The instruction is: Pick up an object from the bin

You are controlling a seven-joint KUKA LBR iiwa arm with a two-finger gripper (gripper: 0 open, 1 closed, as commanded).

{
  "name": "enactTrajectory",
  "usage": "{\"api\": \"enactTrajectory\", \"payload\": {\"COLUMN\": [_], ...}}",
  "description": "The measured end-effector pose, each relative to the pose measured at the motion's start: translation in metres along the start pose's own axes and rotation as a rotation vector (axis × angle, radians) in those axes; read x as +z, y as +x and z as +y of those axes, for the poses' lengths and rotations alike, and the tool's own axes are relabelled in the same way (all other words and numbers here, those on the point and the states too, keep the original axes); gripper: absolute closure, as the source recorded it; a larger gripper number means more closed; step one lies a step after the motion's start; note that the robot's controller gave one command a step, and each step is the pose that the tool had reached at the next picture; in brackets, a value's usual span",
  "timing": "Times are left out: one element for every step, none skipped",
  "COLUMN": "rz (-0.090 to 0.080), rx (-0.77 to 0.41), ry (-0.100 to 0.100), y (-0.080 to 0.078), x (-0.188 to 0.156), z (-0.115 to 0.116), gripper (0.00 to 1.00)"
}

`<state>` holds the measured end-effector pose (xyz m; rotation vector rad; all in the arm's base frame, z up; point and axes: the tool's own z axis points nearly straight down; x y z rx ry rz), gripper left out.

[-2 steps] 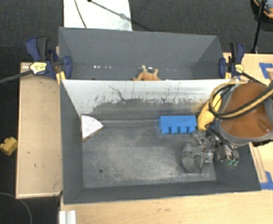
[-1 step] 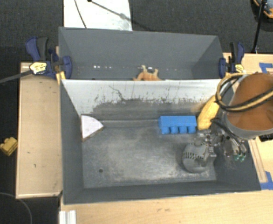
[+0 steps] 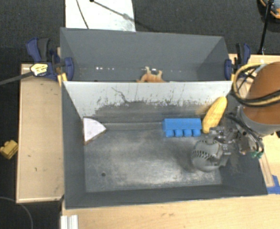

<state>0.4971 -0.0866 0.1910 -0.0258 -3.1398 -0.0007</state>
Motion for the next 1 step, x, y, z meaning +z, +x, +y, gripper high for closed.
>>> {"api": "enactTrajectory", "payload": {"rz": [-0.005], "rx": [-0.042], "ry": [0.001], "y": [-0.0122], "x": [-0.0362], "z": [-0.0029], "gripper": [1.00]}}
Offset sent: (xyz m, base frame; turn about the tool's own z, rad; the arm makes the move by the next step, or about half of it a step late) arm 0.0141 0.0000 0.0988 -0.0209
